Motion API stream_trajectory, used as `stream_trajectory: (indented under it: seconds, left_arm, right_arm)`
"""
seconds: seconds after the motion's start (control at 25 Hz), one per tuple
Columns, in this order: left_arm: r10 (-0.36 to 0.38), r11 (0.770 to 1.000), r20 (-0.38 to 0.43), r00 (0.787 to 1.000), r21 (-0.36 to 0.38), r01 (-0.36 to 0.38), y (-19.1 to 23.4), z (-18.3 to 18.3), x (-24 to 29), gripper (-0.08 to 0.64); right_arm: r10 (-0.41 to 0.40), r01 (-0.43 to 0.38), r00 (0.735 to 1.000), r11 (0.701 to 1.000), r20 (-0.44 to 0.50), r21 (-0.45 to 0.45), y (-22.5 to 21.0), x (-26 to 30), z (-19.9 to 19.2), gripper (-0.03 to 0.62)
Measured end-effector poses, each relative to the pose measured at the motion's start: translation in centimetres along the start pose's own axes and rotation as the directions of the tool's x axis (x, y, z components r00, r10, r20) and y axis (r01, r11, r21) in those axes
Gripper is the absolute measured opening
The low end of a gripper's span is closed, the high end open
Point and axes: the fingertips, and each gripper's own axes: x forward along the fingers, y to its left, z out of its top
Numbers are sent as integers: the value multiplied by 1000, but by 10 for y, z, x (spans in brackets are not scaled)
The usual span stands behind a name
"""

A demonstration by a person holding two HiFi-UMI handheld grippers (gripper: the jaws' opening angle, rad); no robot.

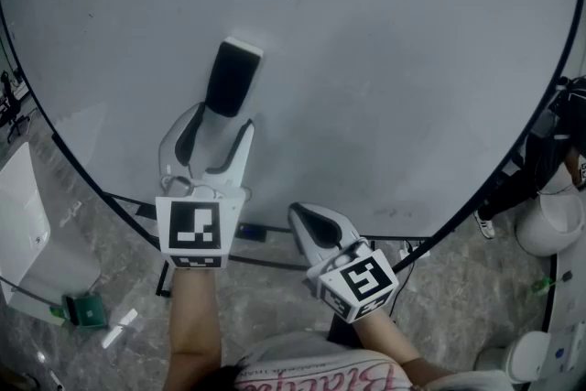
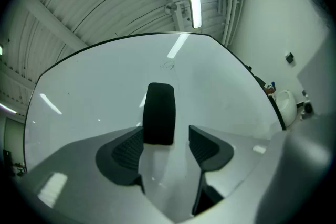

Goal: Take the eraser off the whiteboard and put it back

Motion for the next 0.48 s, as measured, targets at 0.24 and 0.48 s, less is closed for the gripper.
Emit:
stream_trajectory:
  seconds: [0.24,0.48]
  left_arm:
    - [37,993,64,997,-113,-30,-3,-11,-31,163]
    - [44,975,52,998,-222,-32,-13,-40,-62,27]
  right_arm:
    - [14,-14,1000,1000,-8,-8,5,1,-1,2]
    - [25,-25,1000,1000,-7,-7,8,1,-3,2]
